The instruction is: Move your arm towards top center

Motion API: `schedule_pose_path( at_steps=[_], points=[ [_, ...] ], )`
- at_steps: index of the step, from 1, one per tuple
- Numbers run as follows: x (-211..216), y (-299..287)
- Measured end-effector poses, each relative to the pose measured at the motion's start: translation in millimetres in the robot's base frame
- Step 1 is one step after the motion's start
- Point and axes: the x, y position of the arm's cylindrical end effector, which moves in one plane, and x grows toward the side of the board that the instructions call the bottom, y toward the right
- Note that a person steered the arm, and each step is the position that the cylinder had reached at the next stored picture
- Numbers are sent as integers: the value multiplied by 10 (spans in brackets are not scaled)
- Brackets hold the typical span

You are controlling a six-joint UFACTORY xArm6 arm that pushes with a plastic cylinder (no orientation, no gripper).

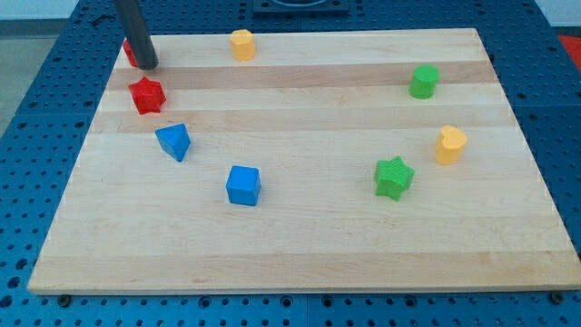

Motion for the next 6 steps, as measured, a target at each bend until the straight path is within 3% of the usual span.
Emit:
schedule_pose_path(
  at_steps=[2,4,6],
  points=[
    [-69,-77],
    [307,148],
    [388,1306]
  ],
)
